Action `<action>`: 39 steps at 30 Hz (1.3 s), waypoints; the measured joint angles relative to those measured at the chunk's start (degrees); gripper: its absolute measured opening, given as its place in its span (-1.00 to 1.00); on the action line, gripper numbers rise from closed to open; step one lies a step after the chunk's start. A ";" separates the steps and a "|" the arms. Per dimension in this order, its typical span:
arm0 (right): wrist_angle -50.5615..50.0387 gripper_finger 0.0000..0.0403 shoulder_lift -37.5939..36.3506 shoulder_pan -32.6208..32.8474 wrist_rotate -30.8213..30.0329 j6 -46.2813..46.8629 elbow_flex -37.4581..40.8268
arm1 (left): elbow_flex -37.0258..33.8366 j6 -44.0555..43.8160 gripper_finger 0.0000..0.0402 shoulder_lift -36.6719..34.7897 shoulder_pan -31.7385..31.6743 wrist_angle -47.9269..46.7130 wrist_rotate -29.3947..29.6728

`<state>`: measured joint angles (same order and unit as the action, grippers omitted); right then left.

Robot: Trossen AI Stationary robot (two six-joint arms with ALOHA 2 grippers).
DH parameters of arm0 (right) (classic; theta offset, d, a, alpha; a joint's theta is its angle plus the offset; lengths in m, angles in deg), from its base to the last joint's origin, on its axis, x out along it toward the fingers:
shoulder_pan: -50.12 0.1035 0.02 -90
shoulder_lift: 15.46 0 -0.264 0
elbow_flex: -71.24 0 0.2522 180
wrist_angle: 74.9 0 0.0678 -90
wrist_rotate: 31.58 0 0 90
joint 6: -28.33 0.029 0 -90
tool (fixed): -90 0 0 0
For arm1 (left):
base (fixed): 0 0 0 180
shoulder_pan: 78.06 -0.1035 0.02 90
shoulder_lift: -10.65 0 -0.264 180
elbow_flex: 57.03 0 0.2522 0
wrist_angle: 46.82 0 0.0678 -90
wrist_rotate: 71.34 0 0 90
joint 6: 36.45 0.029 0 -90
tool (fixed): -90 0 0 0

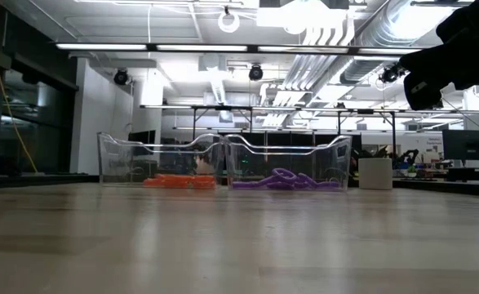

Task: Sort spring keychains
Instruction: Put the orange spring keychain into the left transparent bin

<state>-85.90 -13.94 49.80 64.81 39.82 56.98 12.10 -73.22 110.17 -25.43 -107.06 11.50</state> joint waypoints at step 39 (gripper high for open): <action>-0.02 -0.94 0.02 -0.02 0.00 0.00 -0.01 | 22.65 4.89 -1.00 -5.99 -46.82 -2.59 30.29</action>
<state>-85.92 -13.92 49.78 64.81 39.83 56.97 34.76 -68.33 104.18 -72.24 -109.65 41.79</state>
